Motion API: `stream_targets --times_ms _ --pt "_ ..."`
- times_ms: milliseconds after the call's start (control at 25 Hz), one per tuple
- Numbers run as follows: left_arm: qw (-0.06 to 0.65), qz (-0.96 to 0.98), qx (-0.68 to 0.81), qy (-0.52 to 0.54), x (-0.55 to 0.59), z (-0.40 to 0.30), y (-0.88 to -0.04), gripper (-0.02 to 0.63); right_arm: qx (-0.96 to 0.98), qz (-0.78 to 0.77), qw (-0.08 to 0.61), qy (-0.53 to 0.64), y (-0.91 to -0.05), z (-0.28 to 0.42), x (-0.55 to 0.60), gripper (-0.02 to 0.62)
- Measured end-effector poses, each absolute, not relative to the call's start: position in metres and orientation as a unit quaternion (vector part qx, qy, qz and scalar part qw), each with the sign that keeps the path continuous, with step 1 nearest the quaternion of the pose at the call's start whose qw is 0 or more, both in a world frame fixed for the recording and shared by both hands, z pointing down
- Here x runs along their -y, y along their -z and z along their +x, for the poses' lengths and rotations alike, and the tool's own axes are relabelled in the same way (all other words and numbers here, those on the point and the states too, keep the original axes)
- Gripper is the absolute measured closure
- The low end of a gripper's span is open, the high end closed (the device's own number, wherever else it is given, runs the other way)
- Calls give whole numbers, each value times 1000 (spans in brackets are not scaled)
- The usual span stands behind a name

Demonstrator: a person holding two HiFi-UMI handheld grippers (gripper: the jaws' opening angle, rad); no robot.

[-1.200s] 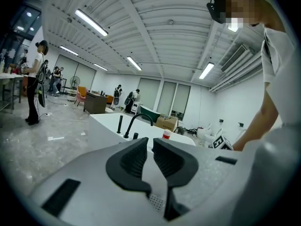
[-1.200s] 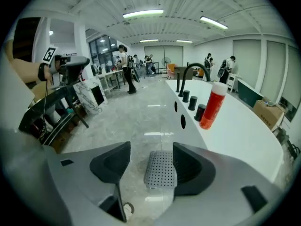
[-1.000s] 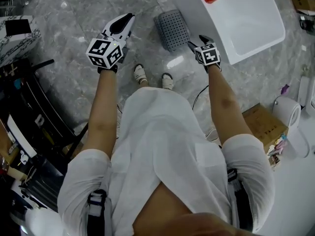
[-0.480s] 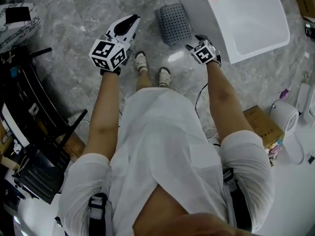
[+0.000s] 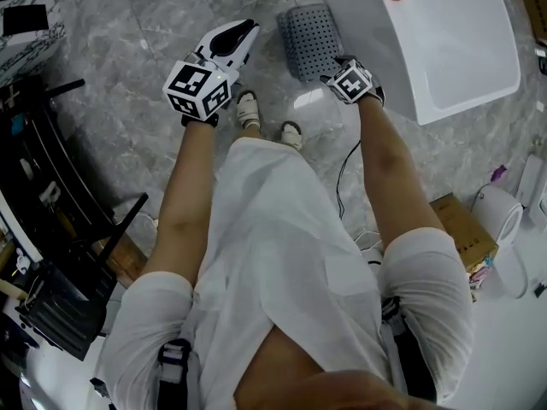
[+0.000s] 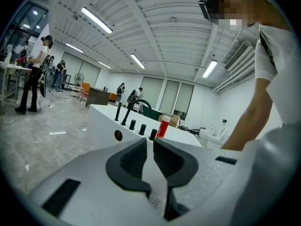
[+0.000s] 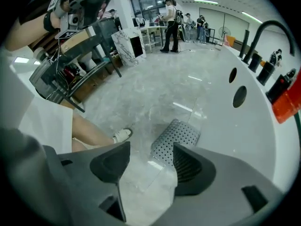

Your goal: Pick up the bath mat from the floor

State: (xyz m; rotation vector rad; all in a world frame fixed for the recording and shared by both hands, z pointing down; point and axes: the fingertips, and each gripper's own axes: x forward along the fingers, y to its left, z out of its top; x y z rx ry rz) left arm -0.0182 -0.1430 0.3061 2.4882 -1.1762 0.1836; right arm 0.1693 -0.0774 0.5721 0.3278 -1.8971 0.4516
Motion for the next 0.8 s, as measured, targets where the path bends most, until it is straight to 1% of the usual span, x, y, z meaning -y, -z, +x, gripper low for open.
stream_targets --times_ms 200,360,640,800 --pt "198 885 418 -52 157 -17 -363 557 795 113 566 -184 -627 157 77 310" --pt "203 889 408 -43 168 -3 -416 557 781 120 578 -204 -680 154 77 301" --pt "214 891 398 -40 187 9 -530 557 761 169 571 -257 -793 134 98 279" --pt "210 892 396 -54 193 8 -588 557 733 209 568 -311 -862 126 101 268"
